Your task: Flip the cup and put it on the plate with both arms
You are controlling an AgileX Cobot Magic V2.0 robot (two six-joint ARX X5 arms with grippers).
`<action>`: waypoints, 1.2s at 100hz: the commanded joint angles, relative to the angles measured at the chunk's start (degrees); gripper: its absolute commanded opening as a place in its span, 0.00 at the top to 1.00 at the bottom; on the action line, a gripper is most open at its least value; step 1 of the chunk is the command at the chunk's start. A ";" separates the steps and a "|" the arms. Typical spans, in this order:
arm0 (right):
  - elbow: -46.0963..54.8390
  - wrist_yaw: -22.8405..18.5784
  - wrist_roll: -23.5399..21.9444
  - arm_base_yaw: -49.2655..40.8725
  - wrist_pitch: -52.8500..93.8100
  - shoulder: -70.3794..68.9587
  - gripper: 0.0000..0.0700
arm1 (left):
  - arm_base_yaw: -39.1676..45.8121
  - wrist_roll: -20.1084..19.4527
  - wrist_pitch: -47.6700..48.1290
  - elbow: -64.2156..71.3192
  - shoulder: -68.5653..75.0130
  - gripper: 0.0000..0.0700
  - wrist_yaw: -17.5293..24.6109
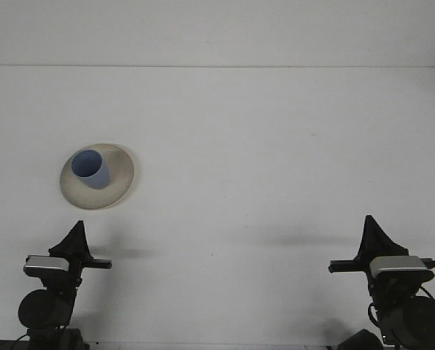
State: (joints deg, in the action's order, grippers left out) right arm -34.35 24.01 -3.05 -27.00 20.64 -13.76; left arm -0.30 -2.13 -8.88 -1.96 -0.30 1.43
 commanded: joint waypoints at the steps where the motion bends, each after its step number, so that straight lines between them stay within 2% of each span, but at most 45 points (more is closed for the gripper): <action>1: -0.35 0.00 -0.39 -0.31 -0.57 -0.07 1.00 | -0.11 0.22 -0.52 1.16 0.02 0.98 -0.17; 44: -0.35 0.02 -0.31 -0.31 -0.55 -0.07 1.00 | -0.11 0.22 -0.22 1.16 0.00 0.98 -0.17; 63: -0.15 -0.42 6.71 2.43 -0.96 0.04 1.00 | -0.11 0.22 -0.22 1.16 0.00 0.98 -0.17; 69: 1.03 -4.35 7.89 5.95 -2.10 0.15 1.00 | -0.11 0.22 -0.22 1.16 0.00 0.98 -0.20; 81: 6.56 -18.29 13.27 14.43 -7.04 1.53 1.00 | -0.11 0.22 -0.22 1.16 0.00 0.98 -0.17; 92: 13.99 -27.39 17.03 20.48 -12.37 3.98 1.00 | -0.11 0.22 -0.22 1.16 0.00 0.98 -0.17; 101: 19.76 -30.47 17.18 23.63 -15.04 6.38 1.00 | -0.11 0.22 -0.22 1.16 0.00 0.98 -0.20; 120: 28.04 -30.47 20.79 26.01 -15.10 12.22 1.00 | -0.11 0.22 -0.22 1.16 0.00 0.98 -0.20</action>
State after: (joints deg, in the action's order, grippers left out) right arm -7.66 -6.26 15.07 -1.32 6.57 -3.20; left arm -0.30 -2.13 -8.54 -1.96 -0.32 1.43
